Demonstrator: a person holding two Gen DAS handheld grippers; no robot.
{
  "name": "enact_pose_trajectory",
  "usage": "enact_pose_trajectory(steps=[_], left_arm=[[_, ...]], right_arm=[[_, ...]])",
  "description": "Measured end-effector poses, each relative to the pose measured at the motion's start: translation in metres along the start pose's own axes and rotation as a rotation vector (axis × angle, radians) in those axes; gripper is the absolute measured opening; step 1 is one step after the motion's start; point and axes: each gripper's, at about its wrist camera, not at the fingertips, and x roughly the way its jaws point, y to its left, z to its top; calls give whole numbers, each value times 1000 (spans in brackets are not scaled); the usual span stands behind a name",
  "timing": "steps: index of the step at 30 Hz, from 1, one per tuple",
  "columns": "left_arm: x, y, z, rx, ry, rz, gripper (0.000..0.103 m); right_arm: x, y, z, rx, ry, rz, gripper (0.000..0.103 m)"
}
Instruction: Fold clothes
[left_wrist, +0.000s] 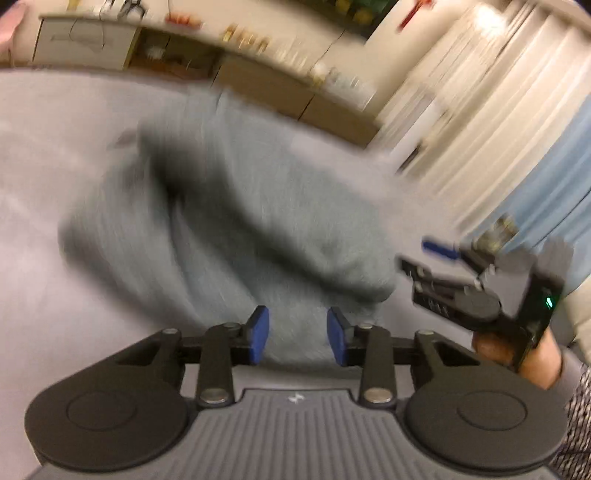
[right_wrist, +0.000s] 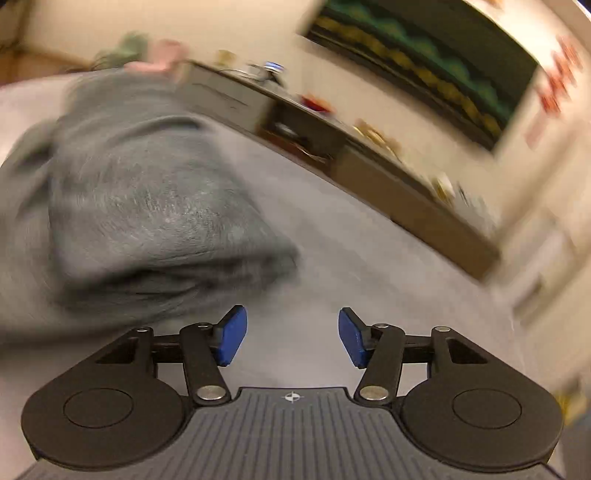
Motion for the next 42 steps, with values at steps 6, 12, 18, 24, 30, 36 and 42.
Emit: enact_pose_trajectory(steps=[6, 12, 18, 24, 30, 36, 42], left_arm=[[0, 36, 12, -32, -42, 144, 32], [-22, 69, 13, -182, -90, 220, 11], [-11, 33, 16, -79, -62, 156, 28], [-2, 54, 6, -173, -49, 151, 14], [-1, 68, 7, -225, -51, 141, 13], [-35, 71, 4, -285, -143, 211, 11], [-82, 32, 9, -58, -331, 196, 22]], right_arm=[[-71, 56, 11, -49, -145, 300, 58], [-25, 77, 6, 28, 10, 294, 56], [-51, 87, 39, -179, -116, 223, 64], [4, 132, 52, -502, -54, 91, 19], [-71, 145, 62, -450, -160, 141, 14], [-73, 186, 10, -532, -91, 162, 15], [-68, 191, 12, -550, -88, 182, 21]])
